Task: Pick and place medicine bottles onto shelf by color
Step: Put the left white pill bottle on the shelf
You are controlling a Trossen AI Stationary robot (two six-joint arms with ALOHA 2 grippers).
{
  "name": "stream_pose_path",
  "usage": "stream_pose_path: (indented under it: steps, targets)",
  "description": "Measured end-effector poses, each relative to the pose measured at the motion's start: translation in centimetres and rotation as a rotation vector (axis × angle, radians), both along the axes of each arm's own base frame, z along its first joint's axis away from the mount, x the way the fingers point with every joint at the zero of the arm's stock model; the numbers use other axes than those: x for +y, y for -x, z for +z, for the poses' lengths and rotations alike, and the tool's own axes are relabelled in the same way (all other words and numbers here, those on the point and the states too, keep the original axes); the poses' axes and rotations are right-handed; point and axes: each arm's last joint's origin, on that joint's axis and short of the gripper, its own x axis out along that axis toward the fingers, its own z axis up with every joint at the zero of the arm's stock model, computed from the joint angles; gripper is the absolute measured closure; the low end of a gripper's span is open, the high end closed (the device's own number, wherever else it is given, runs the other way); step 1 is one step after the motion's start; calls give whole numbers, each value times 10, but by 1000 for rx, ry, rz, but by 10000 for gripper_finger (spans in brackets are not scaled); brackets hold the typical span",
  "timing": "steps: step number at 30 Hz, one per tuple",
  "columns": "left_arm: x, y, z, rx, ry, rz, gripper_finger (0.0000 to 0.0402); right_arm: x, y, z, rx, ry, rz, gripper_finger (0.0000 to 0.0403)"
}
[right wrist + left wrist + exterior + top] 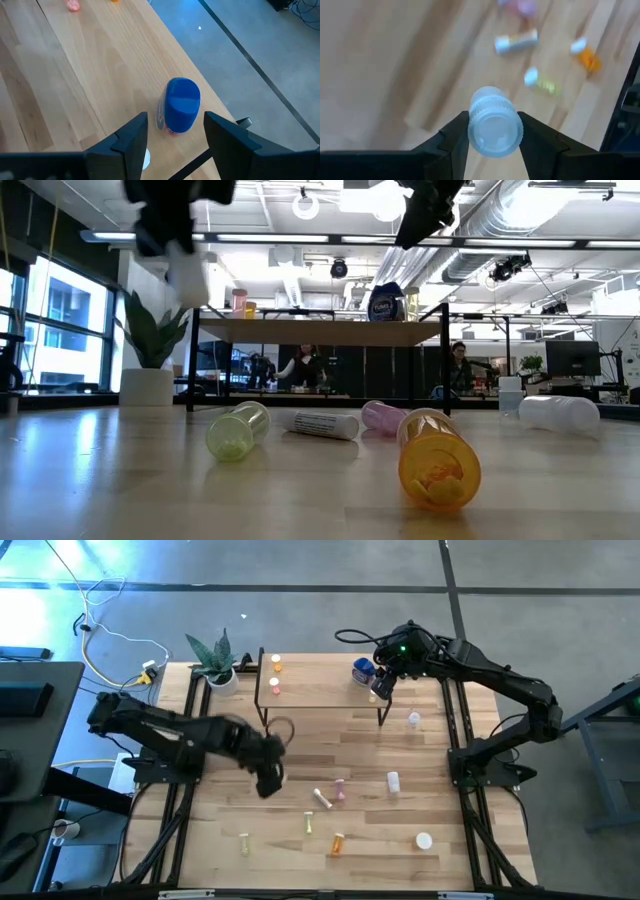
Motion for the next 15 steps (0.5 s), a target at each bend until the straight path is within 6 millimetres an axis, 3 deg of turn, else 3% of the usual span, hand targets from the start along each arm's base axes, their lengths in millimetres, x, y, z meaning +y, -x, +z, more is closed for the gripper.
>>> stream_pose_path:
  steps: [8,15]
  targets:
    - [67,0,56,-111,-191,-40,264,0,0,0,-15,-16,-21,217]
    - [131,21,98,-161,-408,-13,261,0,0,0,-83,-100,-126,217]
